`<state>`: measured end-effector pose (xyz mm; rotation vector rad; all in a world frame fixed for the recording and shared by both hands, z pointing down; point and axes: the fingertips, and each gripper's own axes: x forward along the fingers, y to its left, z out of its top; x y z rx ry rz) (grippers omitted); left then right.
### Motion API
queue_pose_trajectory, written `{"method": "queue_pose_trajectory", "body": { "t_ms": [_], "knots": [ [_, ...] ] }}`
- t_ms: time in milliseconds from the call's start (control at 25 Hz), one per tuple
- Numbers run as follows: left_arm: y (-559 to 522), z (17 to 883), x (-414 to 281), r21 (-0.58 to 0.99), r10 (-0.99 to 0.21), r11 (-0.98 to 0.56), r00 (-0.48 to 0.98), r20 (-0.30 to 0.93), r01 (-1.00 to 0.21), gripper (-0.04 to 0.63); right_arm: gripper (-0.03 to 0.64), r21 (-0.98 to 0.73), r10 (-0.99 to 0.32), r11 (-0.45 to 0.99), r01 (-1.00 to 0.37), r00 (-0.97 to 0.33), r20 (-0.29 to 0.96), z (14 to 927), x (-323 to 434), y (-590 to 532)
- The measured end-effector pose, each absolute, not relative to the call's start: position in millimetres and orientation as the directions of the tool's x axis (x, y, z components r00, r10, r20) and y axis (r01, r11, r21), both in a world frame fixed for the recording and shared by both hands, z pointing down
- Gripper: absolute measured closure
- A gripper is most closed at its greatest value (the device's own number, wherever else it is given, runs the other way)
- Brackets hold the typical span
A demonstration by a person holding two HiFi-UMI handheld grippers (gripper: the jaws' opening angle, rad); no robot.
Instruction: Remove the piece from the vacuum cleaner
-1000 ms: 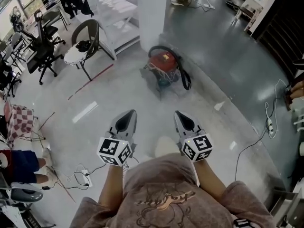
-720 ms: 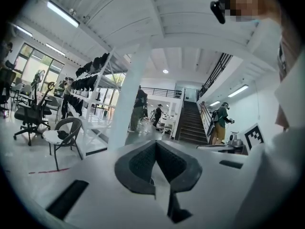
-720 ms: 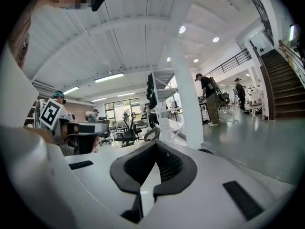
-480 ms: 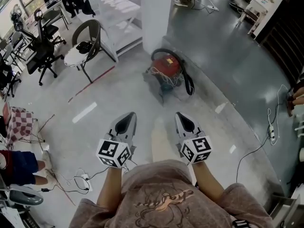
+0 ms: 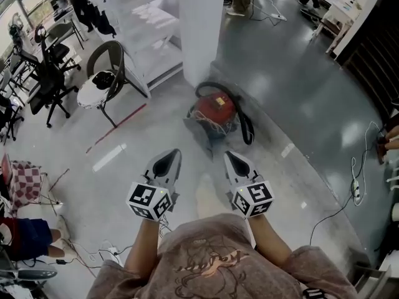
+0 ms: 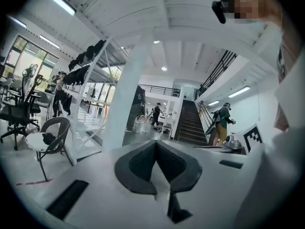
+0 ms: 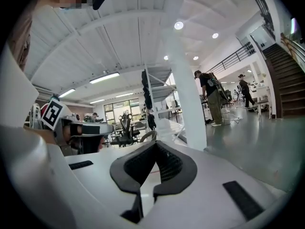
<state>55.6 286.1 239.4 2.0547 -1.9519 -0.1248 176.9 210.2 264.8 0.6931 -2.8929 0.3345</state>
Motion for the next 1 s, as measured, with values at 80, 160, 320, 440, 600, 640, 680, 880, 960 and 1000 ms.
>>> {"method": "queue_pose_trajectory", "body": {
  "t_ms": [80, 160, 320, 440, 600, 640, 680, 880, 960, 1000],
  "knots": [
    [260.8, 235.2, 44.4, 0.281, -0.986, -0.032, 0.076, 0.148, -0.959, 0.594, 0.623, -0.180, -0.421, 0.871, -0.457, -0.884, 0.205, 263.0, 165.4, 186.3],
    [235.0, 231.5, 32.9, 0.287, -0.986, -0.032, 0.078, 0.150, -0.957, 0.592, 0.623, -0.173, -0.413, 0.876, -0.450, -0.886, 0.213, 261.2, 154.7, 161.4],
    [185.3, 227.2, 13.9, 0.304, -0.985, -0.044, 0.093, 0.147, -0.952, 0.594, 0.623, -0.175, -0.411, 0.875, -0.451, -0.884, 0.224, 259.8, 137.3, 110.4],
    [152.4, 230.4, -1.3, 0.276, -0.983, -0.018, 0.067, 0.170, -0.961, 0.594, 0.623, -0.187, -0.412, 0.871, -0.455, -0.882, 0.226, 261.7, 128.6, 74.3],
    [120.4, 226.0, -15.5, 0.288, -0.988, 0.006, 0.039, 0.152, -0.958, 0.594, 0.623, -0.195, -0.399, 0.875, -0.442, -0.889, 0.226, 262.7, 117.7, 42.0],
    [113.9, 224.5, -18.7, 0.287, -0.989, 0.007, 0.037, 0.145, -0.958, 0.594, 0.623, -0.197, -0.392, 0.879, -0.435, -0.892, 0.224, 262.7, 112.9, 36.6],
    [107.9, 223.5, -22.0, 0.286, -0.989, 0.008, 0.034, 0.141, -0.958, 0.594, 0.623, -0.198, -0.385, 0.882, -0.428, -0.896, 0.222, 262.7, 108.1, 31.8],
    [86.3, 221.9, -34.2, 0.286, -0.990, -0.005, 0.045, 0.134, -0.958, 0.594, 0.623, -0.198, -0.388, 0.881, -0.429, -0.896, 0.216, 260.7, 93.7, 15.7],
    [79.3, 220.9, -38.7, 0.292, -0.989, -0.030, 0.070, 0.128, -0.956, 0.594, 0.623, -0.199, -0.402, 0.875, -0.442, -0.891, 0.211, 258.4, 88.8, 10.1],
    [76.4, 219.8, -40.8, 0.300, -0.989, -0.045, 0.085, 0.122, -0.953, 0.594, 0.622, -0.199, -0.410, 0.871, -0.449, -0.888, 0.210, 257.2, 86.4, 7.7]
  ]
}}
